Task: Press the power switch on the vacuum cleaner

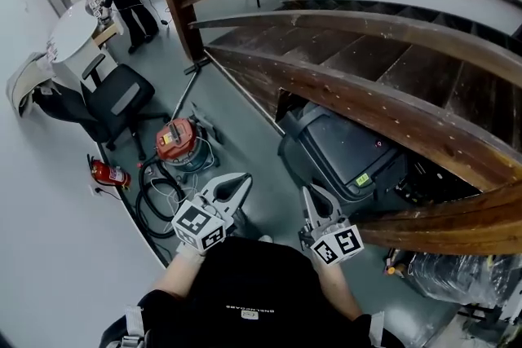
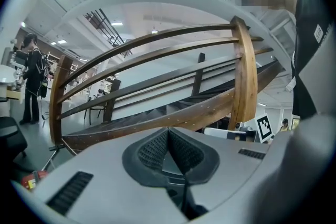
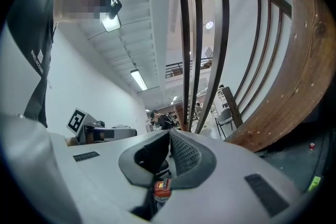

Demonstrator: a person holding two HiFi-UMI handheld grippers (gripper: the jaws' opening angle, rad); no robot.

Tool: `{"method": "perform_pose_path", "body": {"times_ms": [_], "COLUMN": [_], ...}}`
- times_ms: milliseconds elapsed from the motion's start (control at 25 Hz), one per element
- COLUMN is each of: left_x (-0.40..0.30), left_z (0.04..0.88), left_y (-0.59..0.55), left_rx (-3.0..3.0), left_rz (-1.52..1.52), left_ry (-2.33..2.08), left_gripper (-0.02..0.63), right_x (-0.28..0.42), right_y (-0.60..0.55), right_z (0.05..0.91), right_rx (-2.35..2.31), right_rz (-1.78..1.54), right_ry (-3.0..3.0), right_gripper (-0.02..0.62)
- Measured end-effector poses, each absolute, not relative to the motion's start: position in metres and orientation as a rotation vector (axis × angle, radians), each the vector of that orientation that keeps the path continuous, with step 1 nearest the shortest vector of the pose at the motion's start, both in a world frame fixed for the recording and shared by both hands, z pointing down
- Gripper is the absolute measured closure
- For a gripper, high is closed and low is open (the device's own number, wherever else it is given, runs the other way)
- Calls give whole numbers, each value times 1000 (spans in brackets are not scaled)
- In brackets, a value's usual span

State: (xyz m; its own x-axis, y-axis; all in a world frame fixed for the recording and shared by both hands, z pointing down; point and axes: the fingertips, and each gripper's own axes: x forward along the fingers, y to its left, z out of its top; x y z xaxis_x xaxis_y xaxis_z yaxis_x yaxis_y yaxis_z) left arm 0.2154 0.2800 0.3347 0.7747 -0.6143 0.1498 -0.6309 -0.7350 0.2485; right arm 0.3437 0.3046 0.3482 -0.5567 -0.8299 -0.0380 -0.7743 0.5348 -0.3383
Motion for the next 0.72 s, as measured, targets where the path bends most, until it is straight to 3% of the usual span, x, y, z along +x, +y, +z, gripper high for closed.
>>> {"method": "perform_pose_path", "body": {"times_ms": [720], "left_x": [104], "left_z": [355], "left_y": [86], "left_rx": [2623], "left_rz": [61], "left_ry": [-932], "left_gripper": [591], "right_x": [237], "right_y": [117], "right_z": [351], "right_rx": [-1404], "right_rz": [-486], "right_ry": [2583], "right_gripper": [563]}}
